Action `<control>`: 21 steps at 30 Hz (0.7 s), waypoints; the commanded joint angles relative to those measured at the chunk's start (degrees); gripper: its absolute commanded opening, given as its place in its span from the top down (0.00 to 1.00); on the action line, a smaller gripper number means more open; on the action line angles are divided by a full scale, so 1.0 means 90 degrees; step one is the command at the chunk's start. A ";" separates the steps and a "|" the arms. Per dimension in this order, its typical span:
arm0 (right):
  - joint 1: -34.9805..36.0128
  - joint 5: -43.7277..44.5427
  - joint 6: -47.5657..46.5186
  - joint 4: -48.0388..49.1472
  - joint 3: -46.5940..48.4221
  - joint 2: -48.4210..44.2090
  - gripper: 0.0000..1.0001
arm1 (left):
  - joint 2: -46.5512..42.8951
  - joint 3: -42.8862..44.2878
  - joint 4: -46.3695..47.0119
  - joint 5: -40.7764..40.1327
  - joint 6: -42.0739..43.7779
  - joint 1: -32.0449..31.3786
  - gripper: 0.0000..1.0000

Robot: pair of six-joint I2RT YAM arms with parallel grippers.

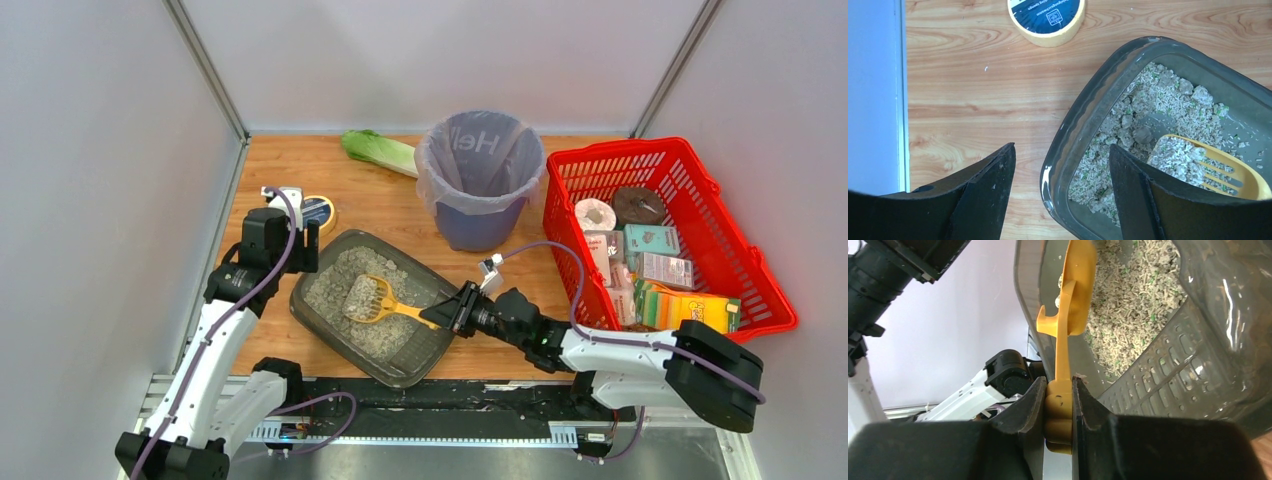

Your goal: Clean the litter box

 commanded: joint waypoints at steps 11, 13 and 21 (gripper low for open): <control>0.0155 0.0753 0.0600 0.1544 -0.0708 -0.0914 1.00 | -0.0417 -0.0160 0.0339 -0.0434 -0.0095 -0.0023 0.23; 0.0155 0.0861 0.0844 0.1867 -0.0962 -0.0973 1.00 | -0.0417 -0.0160 0.0339 -0.0434 -0.0095 -0.0023 0.23; 0.0164 0.1026 0.0592 0.2132 -0.0972 -0.1410 1.00 | -0.0388 -0.0160 0.0339 -0.0463 -0.0095 -0.0023 0.22</control>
